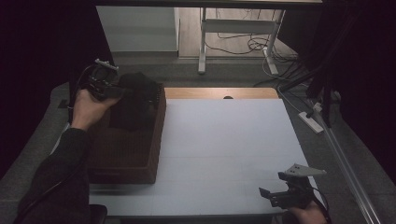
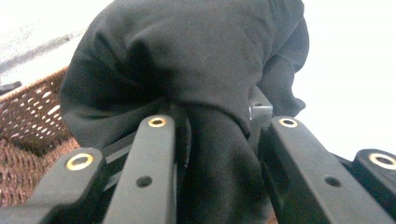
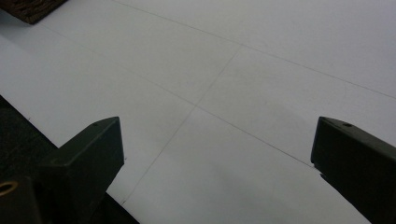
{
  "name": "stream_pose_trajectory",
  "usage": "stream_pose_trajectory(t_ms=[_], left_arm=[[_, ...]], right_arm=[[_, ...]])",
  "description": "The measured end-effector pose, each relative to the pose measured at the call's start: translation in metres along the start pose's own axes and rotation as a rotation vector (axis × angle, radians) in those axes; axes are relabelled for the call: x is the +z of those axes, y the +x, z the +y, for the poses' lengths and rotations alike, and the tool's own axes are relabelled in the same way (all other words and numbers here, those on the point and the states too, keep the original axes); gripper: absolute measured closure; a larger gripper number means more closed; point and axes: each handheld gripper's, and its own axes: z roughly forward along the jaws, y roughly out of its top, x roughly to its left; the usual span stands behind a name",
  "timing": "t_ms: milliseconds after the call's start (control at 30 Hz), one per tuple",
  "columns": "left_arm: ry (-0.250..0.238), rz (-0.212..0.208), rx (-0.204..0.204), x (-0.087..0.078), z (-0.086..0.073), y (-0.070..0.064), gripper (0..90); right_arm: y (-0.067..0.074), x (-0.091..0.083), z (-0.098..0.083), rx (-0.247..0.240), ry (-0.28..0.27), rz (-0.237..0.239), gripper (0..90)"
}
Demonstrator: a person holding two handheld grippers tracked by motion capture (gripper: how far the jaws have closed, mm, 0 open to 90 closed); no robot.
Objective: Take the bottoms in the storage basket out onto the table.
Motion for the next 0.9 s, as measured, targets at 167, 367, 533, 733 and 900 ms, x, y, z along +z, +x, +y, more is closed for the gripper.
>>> stream_pose_trajectory(t_ms=[167, 367, 533, 733, 900], left_arm=[[-0.012, -0.019, 0.014, -0.005, 0.005, -0.006, 72.1], [-0.024, -0.026, 0.041, -0.011, 0.015, -0.016, 72.0], [-0.038, -0.033, 0.051, -0.016, 0.021, -0.022, 71.9], [-0.062, -0.058, 0.078, -0.02, 0.034, -0.034, 71.9], [-0.066, -0.073, 0.099, -0.018, 0.043, -0.044, 71.9]], right_arm=[[0.0, 0.0, 0.0, 0.0, 0.0, 0.0, 2.9], [0.0, 0.0, 0.0, -0.001, 0.0, 0.0, 2.9], [0.0, 0.0, 0.0, -0.001, 0.0, 0.001, 2.9], [0.0, 0.0, 0.0, 0.001, -0.001, 0.001, 2.9], [0.0, 0.0, 0.0, 0.002, -0.003, 0.003, 3.0]])
